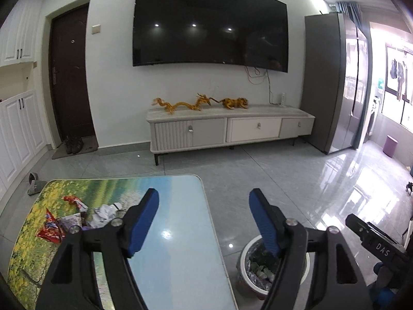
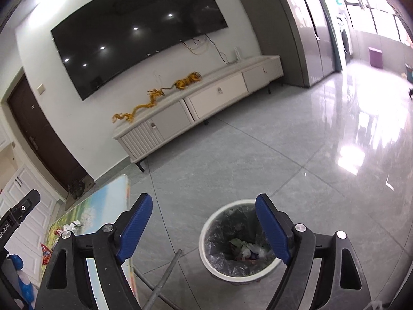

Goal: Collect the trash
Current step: 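Withdraw both open tools from the bin back toward the table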

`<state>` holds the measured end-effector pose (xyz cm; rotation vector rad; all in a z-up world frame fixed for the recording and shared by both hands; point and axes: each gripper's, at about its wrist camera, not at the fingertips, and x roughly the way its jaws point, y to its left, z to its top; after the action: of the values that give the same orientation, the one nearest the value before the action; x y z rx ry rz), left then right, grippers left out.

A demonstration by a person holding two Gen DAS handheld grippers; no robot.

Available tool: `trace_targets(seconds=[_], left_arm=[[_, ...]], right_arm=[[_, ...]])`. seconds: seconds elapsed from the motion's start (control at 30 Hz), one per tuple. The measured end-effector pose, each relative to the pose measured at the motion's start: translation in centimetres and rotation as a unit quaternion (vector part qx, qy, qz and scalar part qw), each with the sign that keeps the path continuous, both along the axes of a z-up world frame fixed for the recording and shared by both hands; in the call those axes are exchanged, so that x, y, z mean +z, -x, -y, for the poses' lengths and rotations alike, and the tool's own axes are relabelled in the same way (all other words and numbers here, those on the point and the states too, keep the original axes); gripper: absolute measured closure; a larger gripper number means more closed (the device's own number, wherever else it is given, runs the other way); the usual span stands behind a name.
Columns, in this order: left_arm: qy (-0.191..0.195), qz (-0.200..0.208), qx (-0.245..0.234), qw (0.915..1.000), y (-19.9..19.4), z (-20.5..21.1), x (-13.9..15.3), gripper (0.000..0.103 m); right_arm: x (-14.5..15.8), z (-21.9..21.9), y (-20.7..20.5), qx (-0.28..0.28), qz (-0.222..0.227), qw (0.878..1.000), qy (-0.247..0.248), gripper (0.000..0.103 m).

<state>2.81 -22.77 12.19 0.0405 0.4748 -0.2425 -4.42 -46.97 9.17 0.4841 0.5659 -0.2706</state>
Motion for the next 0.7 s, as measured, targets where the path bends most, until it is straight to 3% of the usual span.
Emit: trace_targets(seconds=[0.33, 0.7], left_arm=[[0.011, 0.066, 0.071, 0.9952, 4.3, -7.8, 4.5, 0.022], [0.027, 0.115, 0.114, 0.9865, 9.1, -13.5, 6.9, 0.022]], right_arm=[[5.8, -6.8, 0.0, 0.05, 0.053, 0.996, 0.057, 0.013], [9.2, -12.3, 1.3, 0.092, 0.096, 0.985, 0.106, 0.001]])
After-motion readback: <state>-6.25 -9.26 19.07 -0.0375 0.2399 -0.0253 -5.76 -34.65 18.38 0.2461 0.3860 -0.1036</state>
